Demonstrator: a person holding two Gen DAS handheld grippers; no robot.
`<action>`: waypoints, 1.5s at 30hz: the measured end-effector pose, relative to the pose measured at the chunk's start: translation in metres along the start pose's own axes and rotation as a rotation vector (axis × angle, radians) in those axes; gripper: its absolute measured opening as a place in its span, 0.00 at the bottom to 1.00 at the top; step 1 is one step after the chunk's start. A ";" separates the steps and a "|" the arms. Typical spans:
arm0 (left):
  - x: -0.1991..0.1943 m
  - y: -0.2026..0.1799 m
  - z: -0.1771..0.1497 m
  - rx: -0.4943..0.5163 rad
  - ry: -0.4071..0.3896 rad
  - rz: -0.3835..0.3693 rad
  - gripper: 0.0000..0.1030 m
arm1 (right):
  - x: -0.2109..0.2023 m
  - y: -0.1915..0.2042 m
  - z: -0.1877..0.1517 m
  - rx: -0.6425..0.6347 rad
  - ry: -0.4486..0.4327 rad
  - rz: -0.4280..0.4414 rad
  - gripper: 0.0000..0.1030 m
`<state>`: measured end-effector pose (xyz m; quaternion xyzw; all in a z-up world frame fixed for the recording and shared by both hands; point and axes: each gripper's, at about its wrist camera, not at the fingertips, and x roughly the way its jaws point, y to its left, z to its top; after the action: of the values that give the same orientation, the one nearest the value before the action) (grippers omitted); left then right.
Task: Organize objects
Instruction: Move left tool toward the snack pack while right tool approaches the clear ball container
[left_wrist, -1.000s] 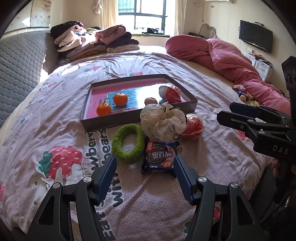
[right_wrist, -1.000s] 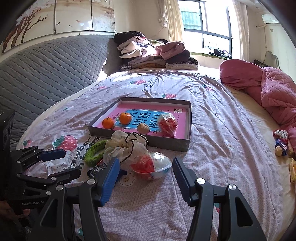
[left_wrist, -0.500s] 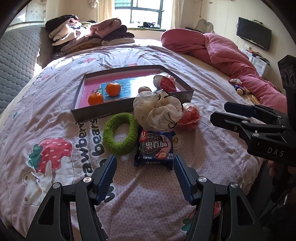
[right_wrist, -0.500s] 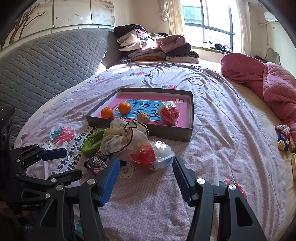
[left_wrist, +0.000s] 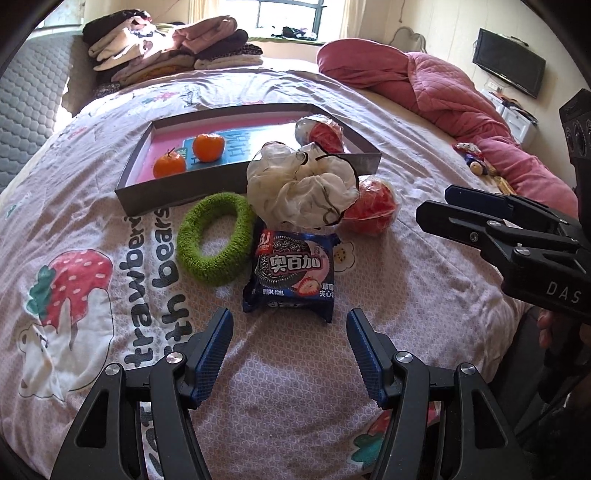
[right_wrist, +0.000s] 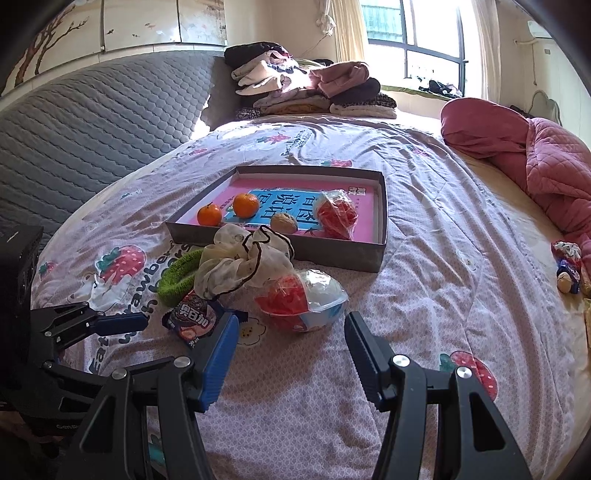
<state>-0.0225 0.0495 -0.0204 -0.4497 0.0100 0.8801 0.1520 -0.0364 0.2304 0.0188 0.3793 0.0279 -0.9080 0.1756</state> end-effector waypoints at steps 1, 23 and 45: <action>0.001 0.000 0.000 -0.004 -0.002 -0.001 0.63 | 0.001 0.000 -0.001 0.001 0.001 0.000 0.57; 0.010 -0.004 0.001 -0.011 0.006 -0.005 0.63 | 0.017 -0.002 -0.005 0.020 0.030 -0.001 0.63; 0.024 -0.004 0.010 -0.047 0.007 0.004 0.63 | 0.040 -0.009 -0.005 0.037 0.049 -0.028 0.69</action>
<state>-0.0420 0.0610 -0.0330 -0.4563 -0.0091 0.8788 0.1395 -0.0622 0.2279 -0.0134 0.4041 0.0206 -0.9012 0.1553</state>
